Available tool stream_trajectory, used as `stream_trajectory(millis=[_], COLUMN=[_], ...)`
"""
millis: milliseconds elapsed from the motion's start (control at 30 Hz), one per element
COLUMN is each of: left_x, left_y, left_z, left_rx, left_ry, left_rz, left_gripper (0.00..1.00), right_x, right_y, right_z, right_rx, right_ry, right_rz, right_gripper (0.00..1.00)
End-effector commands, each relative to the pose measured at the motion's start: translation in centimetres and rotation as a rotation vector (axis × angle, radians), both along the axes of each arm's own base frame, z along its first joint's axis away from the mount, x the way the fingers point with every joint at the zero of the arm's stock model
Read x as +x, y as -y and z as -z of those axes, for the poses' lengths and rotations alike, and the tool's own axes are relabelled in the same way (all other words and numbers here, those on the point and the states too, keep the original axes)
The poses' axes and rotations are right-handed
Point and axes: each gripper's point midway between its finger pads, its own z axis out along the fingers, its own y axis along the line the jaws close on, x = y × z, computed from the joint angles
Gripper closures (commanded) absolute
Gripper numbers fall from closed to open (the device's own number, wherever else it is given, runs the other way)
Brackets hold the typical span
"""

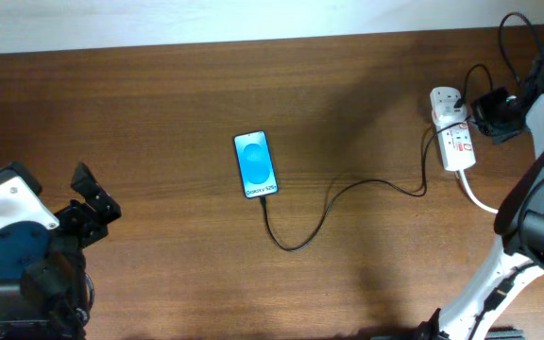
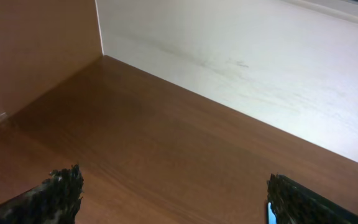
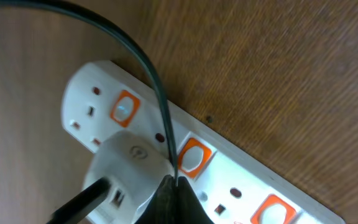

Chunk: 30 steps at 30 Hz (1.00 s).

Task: Plug charger to phone and switch on socket
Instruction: 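Press the power strip switch beside the charger with the right gripper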

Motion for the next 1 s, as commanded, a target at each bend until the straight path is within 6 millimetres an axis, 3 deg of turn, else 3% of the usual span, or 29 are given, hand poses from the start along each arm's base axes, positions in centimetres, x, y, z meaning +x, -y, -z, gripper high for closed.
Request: stream_trajectory(millis=[0, 167, 333, 500, 633, 700, 867, 967], left_x=[-0.3, -0.5, -0.5, -0.5, -0.5, -0.7, -0.7, -0.7], left_y=[-0.5, -0.9, -0.9, -0.9, -0.9, -0.9, -0.9, -0.9], left_z=[0.2, 0.1, 0.1, 0.2, 0.3, 0.6, 0.6, 0.6], left_rx=[-0.001, 0.01, 0.011, 0.011, 0.011, 0.012, 0.012, 0.012], left_ry=[0.002, 0.002, 0.002, -0.002, -0.006, -0.022, -0.024, -0.024], left_rz=[-0.029, -0.054, -0.056, -0.056, -0.055, -0.056, -0.056, -0.056], left_gripper=[0.01, 0.01, 0.01, 0.0, 0.01, 0.01, 0.01, 0.01], right_x=[1.0, 1.5, 2.1, 1.1, 0.7, 0.6, 1.4, 1.7], right_y=[-0.5, -0.4, -1.7, -4.7, -5.0, -4.8, -2.7, -2.6], right_z=[1.0, 0.9, 1.0, 6.6, 6.8, 6.1, 0.4, -0.4], right_rx=[0.013, 0.009, 0.007, 0.091, 0.094, 0.079, 0.031, 0.018], right_ry=[0.003, 0.02, 0.023, -0.1, -0.115, -0.115, -0.064, -0.053], right_rz=[0.004, 0.01, -0.019, -0.063, -0.075, -0.096, -0.074, -0.088], right_gripper=[0.96, 0.96, 0.96, 0.96, 0.96, 0.96, 0.96, 0.96])
